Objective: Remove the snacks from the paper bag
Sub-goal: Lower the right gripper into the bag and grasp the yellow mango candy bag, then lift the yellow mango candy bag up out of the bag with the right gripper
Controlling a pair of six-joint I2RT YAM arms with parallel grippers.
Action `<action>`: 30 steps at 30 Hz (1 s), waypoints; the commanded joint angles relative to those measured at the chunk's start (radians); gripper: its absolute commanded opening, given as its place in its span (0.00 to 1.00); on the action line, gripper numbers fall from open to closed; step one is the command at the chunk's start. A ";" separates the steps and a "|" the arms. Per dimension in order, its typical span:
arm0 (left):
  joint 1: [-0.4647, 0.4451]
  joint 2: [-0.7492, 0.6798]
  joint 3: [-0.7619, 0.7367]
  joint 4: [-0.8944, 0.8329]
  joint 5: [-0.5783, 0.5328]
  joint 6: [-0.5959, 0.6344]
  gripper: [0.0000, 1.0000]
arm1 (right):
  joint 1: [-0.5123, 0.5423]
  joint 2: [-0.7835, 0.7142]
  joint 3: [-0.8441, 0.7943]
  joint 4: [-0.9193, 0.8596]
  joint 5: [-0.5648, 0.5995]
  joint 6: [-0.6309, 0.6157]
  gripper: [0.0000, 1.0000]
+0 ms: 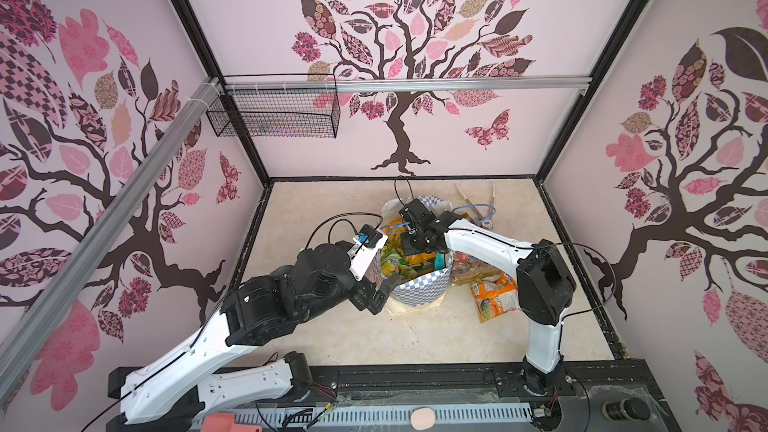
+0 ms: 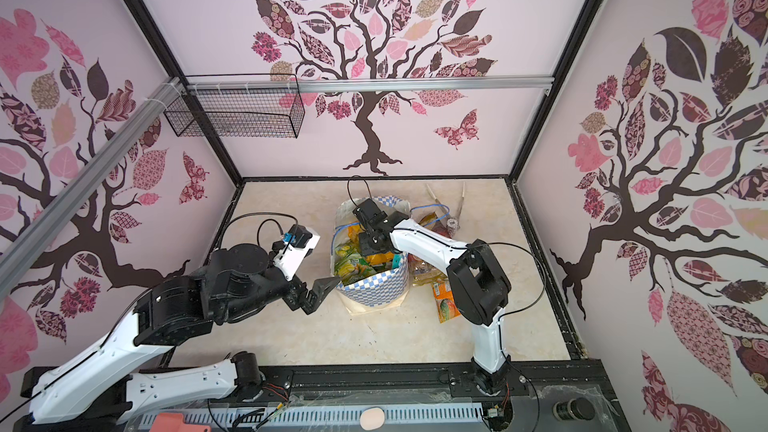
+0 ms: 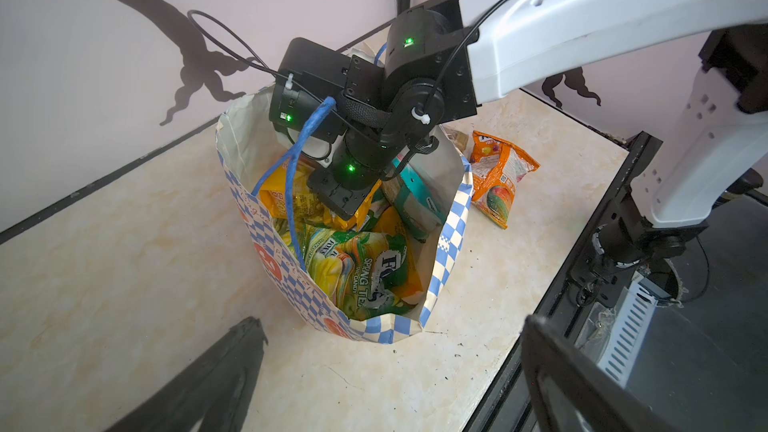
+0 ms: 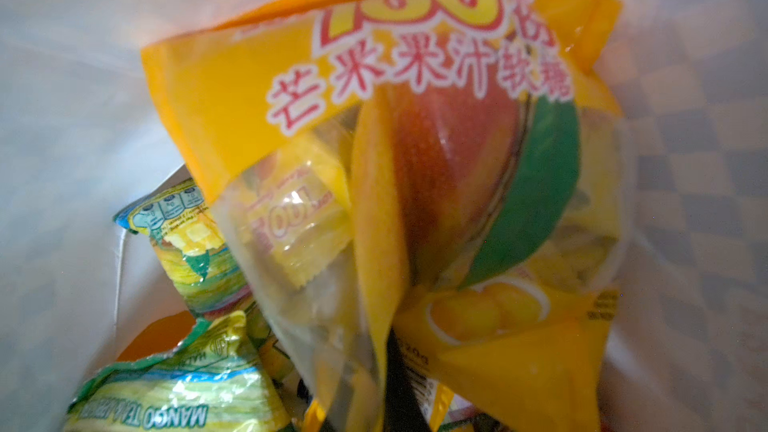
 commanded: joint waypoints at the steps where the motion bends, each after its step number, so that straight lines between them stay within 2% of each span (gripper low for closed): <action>1: 0.003 -0.023 0.021 0.024 0.008 0.007 0.98 | 0.005 -0.071 -0.009 -0.047 -0.023 0.011 0.00; 30: 0.003 -0.034 0.010 0.046 0.026 -0.034 0.98 | 0.003 -0.357 0.052 0.020 0.076 0.034 0.00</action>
